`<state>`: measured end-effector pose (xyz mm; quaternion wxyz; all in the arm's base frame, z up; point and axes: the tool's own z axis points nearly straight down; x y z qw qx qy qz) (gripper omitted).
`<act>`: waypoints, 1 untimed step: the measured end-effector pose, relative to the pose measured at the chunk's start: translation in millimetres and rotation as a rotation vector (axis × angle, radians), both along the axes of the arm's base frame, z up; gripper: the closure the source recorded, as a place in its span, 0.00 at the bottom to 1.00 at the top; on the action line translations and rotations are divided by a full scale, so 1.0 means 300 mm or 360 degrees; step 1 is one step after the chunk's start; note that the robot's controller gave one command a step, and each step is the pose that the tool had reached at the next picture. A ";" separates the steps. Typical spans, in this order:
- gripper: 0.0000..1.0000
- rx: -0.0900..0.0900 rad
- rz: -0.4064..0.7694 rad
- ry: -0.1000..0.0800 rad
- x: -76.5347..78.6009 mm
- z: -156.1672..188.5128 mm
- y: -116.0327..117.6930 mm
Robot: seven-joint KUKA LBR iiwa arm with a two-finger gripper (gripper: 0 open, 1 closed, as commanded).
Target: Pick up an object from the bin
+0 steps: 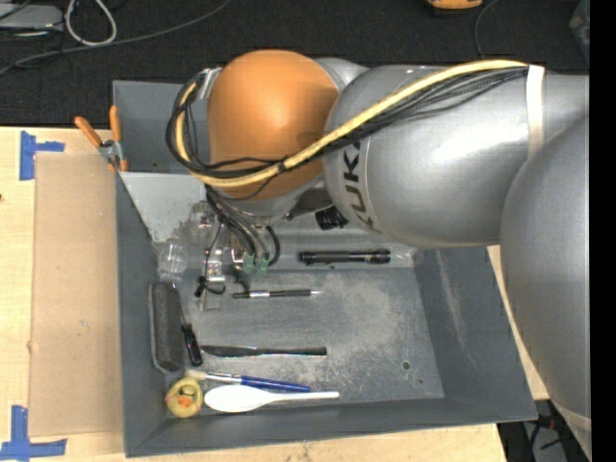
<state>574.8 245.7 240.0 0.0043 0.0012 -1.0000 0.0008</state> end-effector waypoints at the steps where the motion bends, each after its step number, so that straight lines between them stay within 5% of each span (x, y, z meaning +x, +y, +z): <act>1: 0.00 0.0003 -0.0008 -0.0011 0.006 0.011 -0.006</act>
Offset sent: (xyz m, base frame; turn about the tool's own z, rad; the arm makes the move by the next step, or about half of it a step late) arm -0.0534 -0.0623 -0.1700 0.0550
